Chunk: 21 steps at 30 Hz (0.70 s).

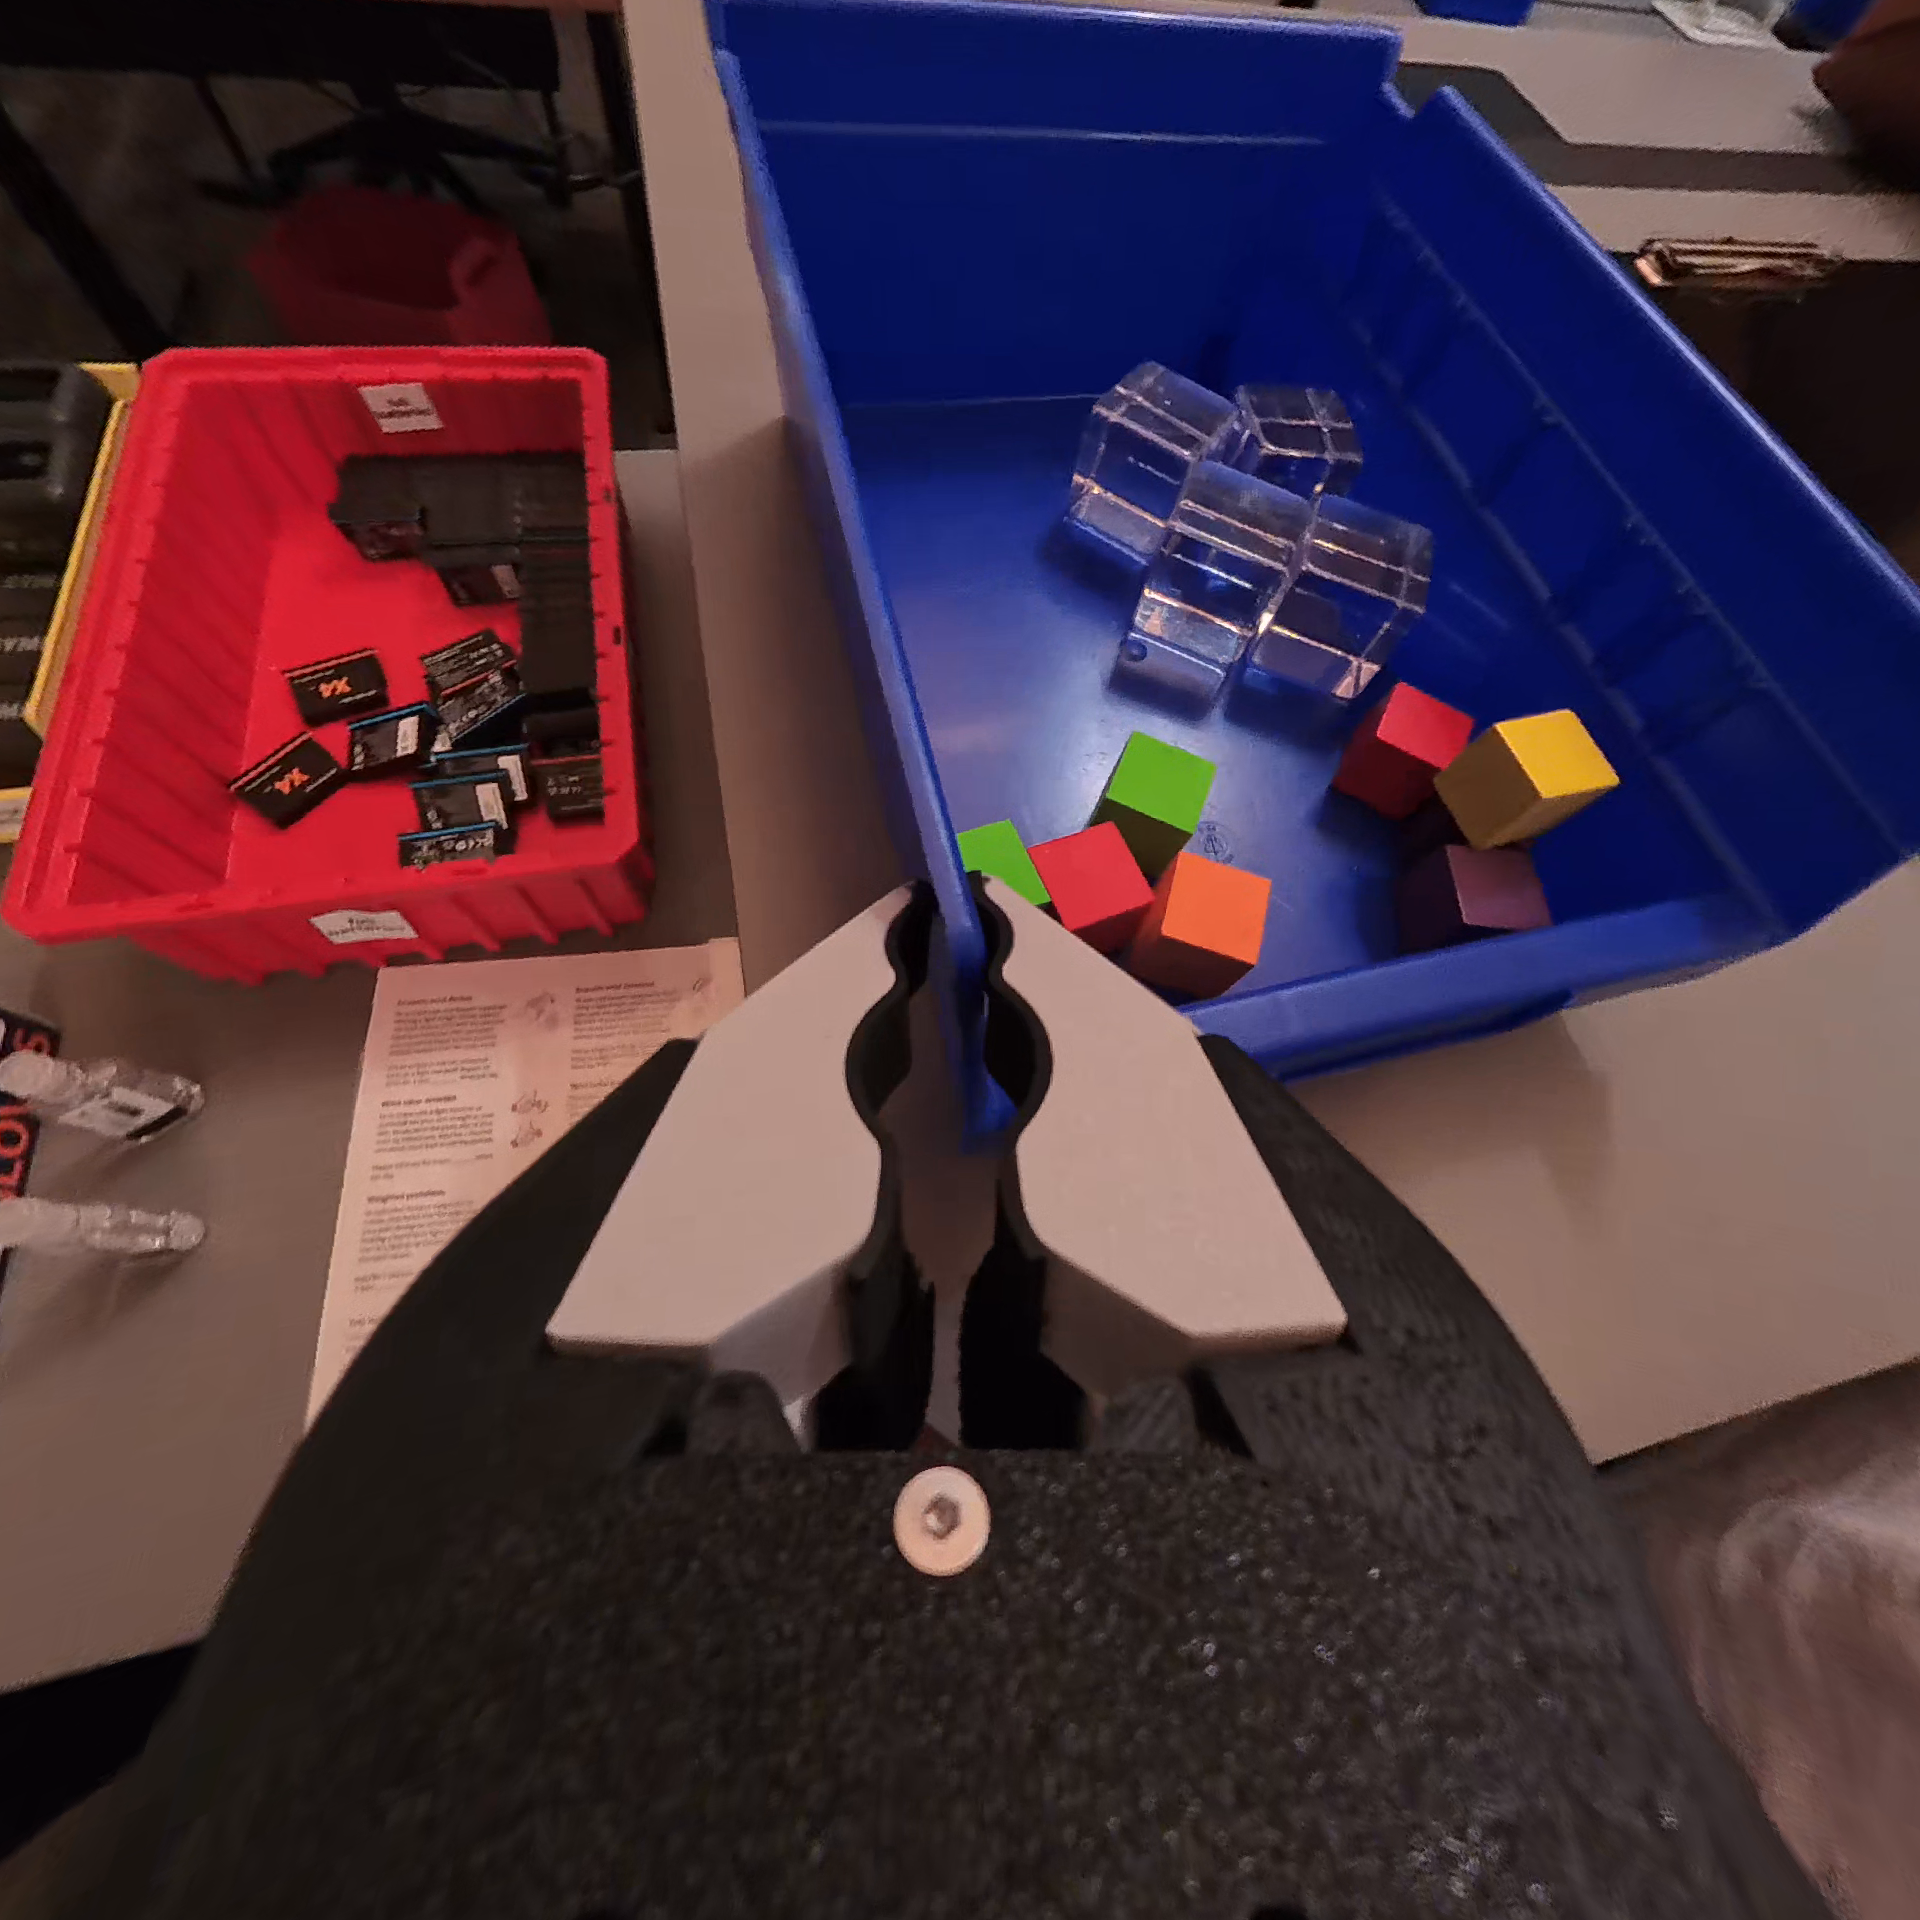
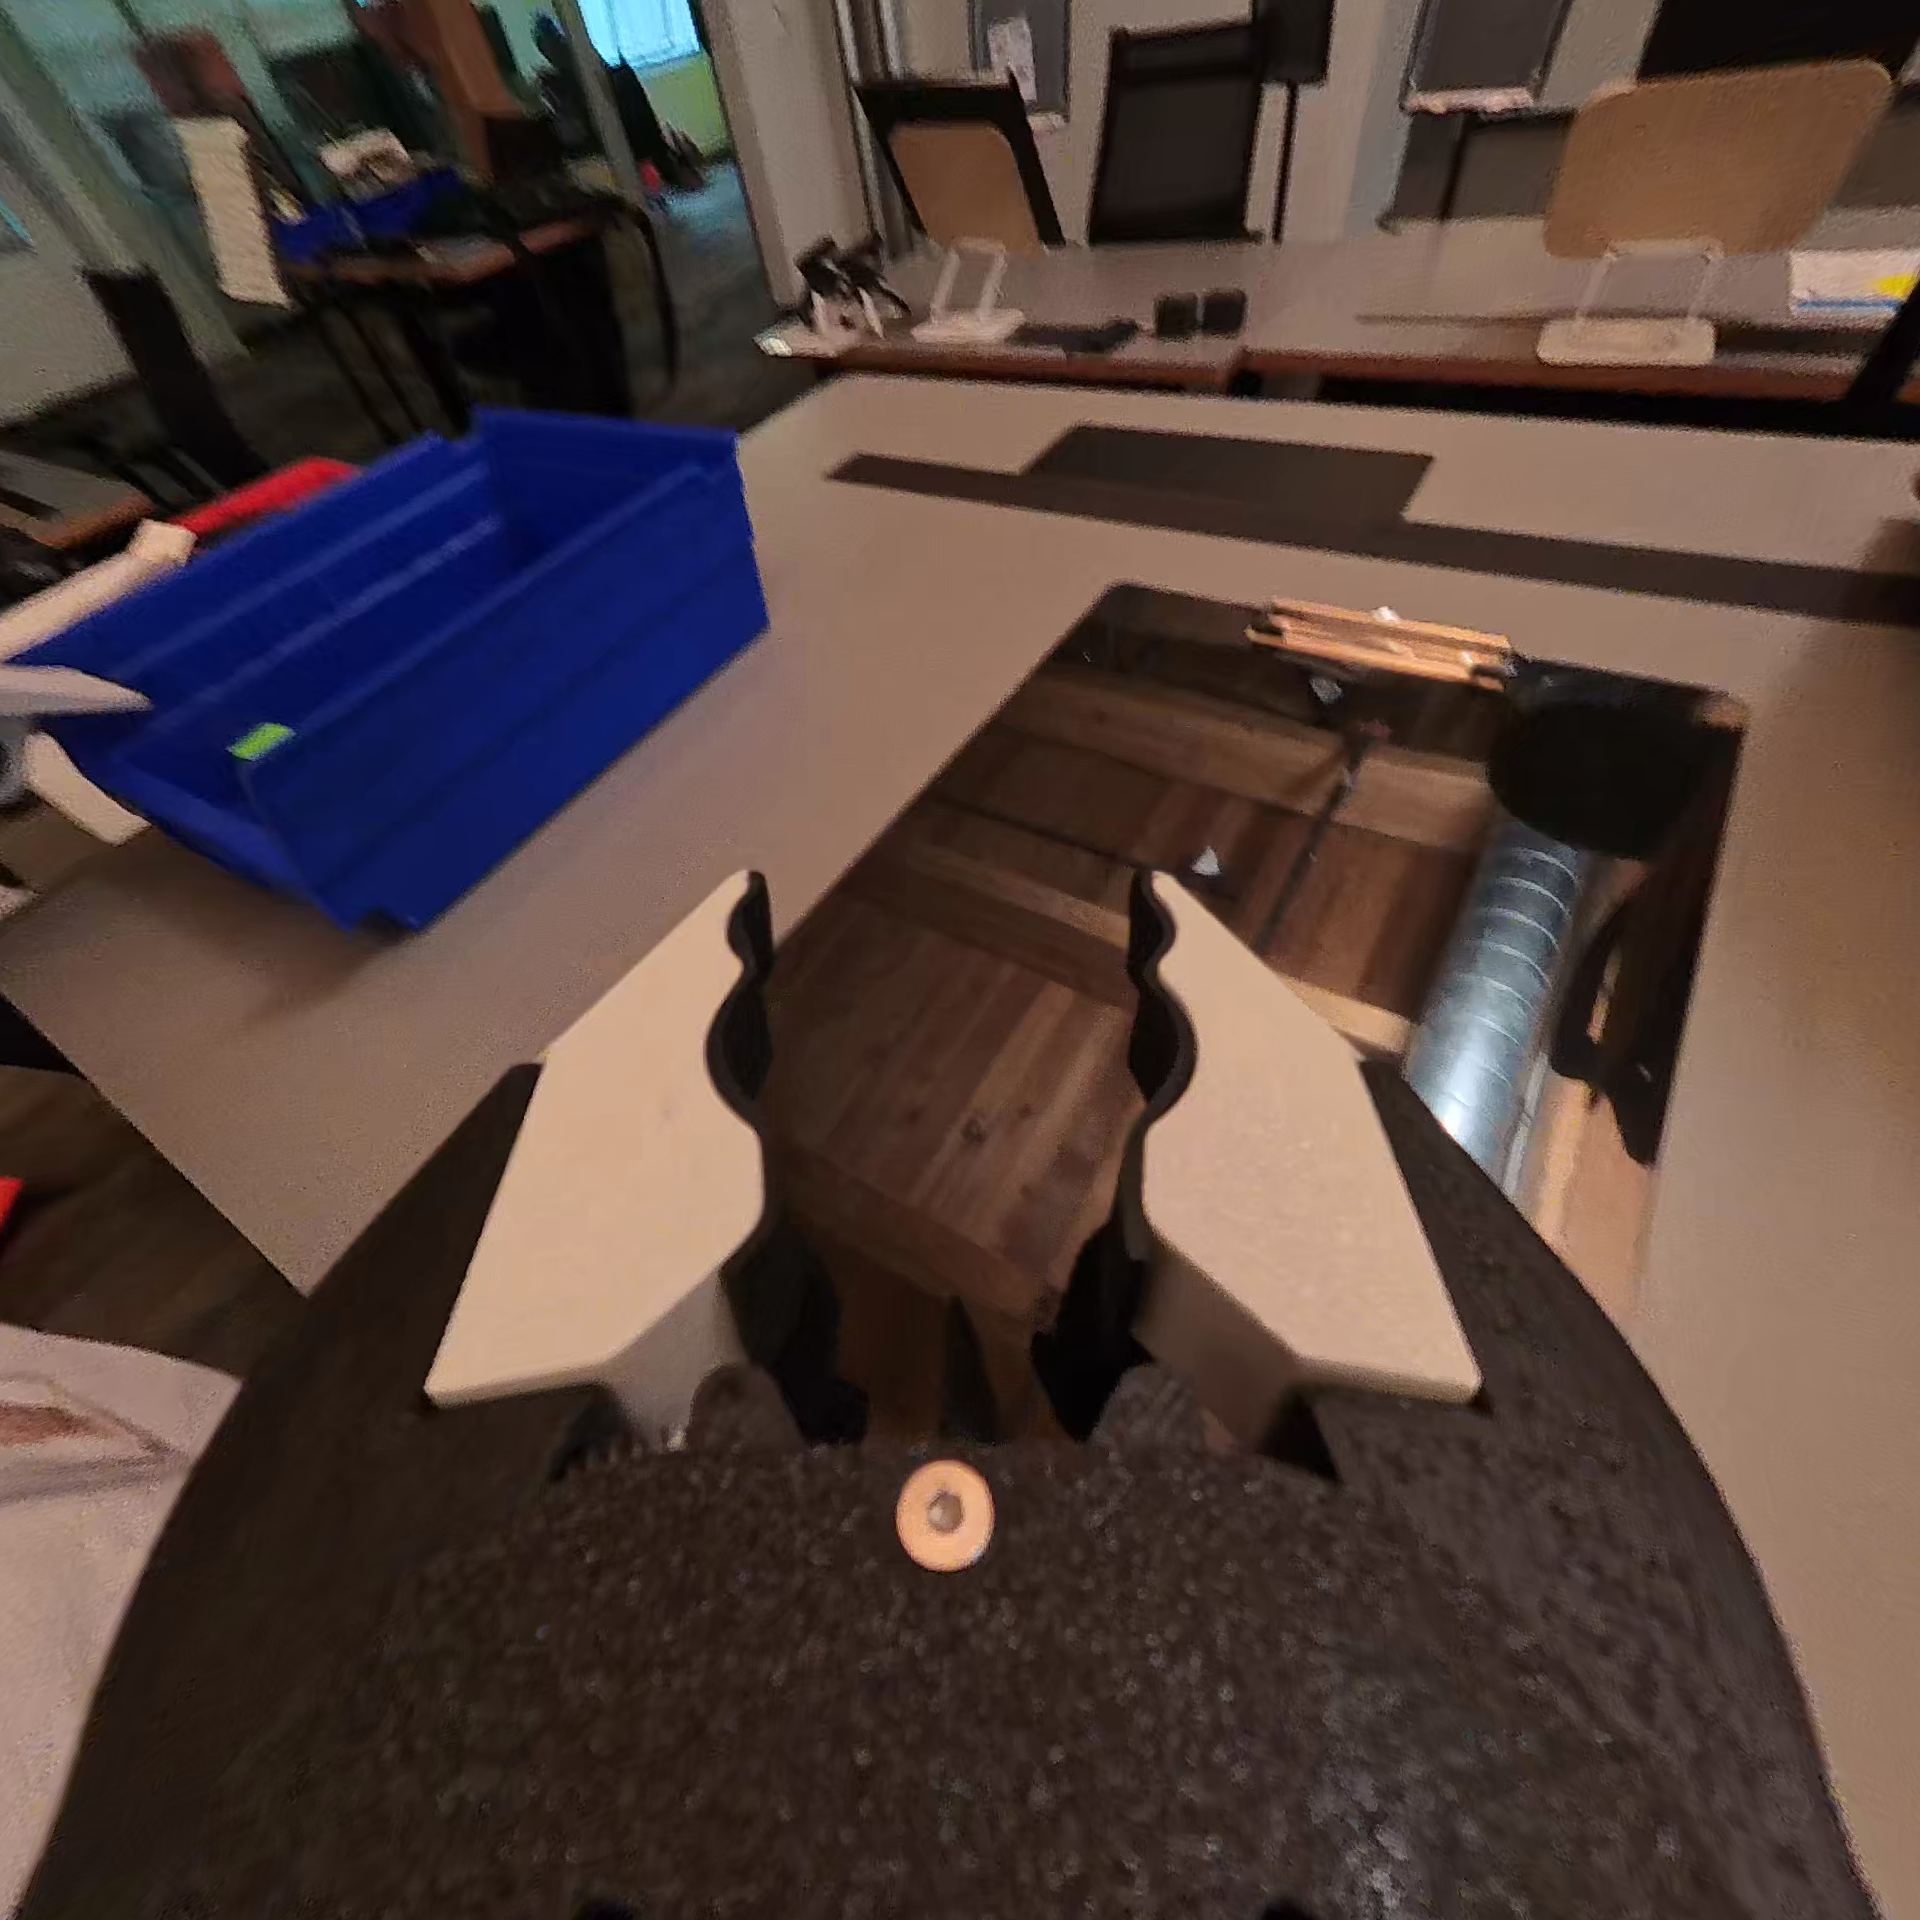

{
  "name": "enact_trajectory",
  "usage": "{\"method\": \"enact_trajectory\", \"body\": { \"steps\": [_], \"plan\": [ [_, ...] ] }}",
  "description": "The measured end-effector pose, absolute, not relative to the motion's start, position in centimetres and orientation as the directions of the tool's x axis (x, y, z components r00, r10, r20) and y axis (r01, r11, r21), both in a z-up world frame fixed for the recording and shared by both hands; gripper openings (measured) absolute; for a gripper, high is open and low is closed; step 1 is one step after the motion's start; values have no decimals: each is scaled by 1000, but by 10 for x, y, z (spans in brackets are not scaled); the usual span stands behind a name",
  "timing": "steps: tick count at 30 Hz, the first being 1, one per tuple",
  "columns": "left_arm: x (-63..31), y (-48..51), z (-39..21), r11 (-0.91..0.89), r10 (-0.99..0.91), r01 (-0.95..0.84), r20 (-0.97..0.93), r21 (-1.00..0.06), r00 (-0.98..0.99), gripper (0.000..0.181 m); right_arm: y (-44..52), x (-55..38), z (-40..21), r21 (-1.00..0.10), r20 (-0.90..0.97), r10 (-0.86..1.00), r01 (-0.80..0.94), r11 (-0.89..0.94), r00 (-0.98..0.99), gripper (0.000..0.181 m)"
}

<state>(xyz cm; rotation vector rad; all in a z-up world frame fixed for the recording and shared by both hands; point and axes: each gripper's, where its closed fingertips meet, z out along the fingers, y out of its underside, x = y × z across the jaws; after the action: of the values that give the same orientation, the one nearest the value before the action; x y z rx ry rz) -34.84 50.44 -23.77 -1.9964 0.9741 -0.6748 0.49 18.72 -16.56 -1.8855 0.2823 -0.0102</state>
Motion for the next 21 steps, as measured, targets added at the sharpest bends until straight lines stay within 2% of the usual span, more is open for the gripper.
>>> {"method": "enact_trajectory", "body": {
  "steps": [2, 5, 13, 17, 20, 21],
  "plan": [
    [-348, 503, -238, -362, -846, -412, 108, -836, 523, 8, 173, 11, -180, -917, -108, -245, -192, -351, 964, 78],
    [-345, 500, -238, -305, -875, -447, 63, -841, 480, 8, 156, 18, -197, -898, -128, -286, -234, -373, 950, 81],
    [-329, 485, -238, -326, -866, -447, 74, -833, 494, 7, 127, 55, -195, -912, -100, -330, -219, -346, 939, 77],
    [-321, 479, -239, -410, -826, -411, 140, -814, 546, 7, 109, 72, -194, -903, -99, -314, -218, -370, 944, 86],
    [-317, 465, -238, -422, -804, -394, 136, -816, 579, 17, 90, 85, -206, -881, -67, -315, -205, -427, 947, 100],
    [-316, 460, -238, -429, -793, -395, 129, -812, 595, 25, 86, 86, -209, -872, -75, -296, -207, -443, 952, 99]
  ]
}}
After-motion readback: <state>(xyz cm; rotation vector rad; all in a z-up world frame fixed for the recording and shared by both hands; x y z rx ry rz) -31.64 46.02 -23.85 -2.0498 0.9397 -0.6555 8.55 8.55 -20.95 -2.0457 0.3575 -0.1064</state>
